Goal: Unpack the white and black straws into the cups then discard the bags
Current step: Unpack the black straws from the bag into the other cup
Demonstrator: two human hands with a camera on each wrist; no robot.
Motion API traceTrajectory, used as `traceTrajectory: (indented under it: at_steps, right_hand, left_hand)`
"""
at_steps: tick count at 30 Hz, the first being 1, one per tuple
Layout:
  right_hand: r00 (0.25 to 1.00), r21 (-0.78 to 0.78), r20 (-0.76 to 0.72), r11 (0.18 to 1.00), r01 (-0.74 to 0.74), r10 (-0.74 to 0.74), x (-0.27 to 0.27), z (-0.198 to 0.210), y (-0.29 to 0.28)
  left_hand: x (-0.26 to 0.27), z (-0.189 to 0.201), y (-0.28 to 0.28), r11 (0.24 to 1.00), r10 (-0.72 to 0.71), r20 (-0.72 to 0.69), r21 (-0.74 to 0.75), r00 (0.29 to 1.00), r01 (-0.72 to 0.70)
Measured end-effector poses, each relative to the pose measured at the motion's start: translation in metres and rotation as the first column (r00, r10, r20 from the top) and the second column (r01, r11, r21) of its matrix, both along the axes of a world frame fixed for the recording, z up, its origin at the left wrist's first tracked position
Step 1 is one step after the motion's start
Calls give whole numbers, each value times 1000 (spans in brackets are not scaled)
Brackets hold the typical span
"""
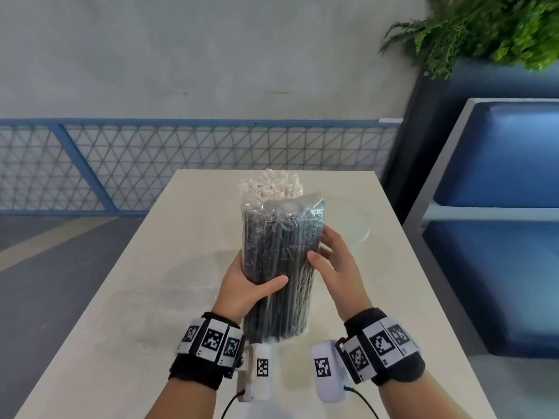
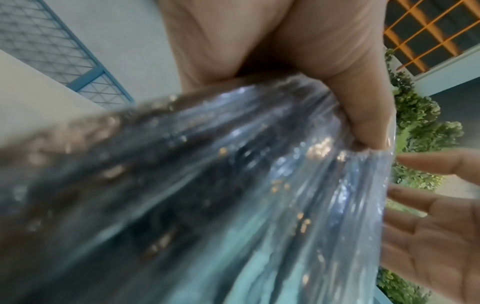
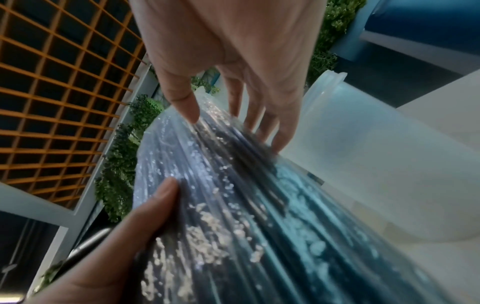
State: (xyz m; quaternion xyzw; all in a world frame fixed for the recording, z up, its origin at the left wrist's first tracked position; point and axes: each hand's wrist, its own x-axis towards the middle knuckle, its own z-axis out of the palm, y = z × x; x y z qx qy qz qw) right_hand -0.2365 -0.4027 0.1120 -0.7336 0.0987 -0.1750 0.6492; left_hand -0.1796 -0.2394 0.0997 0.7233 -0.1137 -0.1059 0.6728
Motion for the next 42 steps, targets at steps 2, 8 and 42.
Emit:
traceTrajectory:
  at_steps: [2, 8, 42]
  right_hand:
    - [999, 2, 28, 1000, 19, -19, 3, 4, 1]
    - [998, -195, -27, 980, 49, -55, 6, -7, 0]
    - [992, 31, -6, 992, 123, -123, 44, 40, 31]
  left_hand:
    - [2, 1, 3, 1000, -5, 0, -6, 1000, 5]
    - [14, 16, 14, 952, 51, -124, -295, 991, -86]
    - [34, -21, 51, 985, -15, 91, 172, 996, -1]
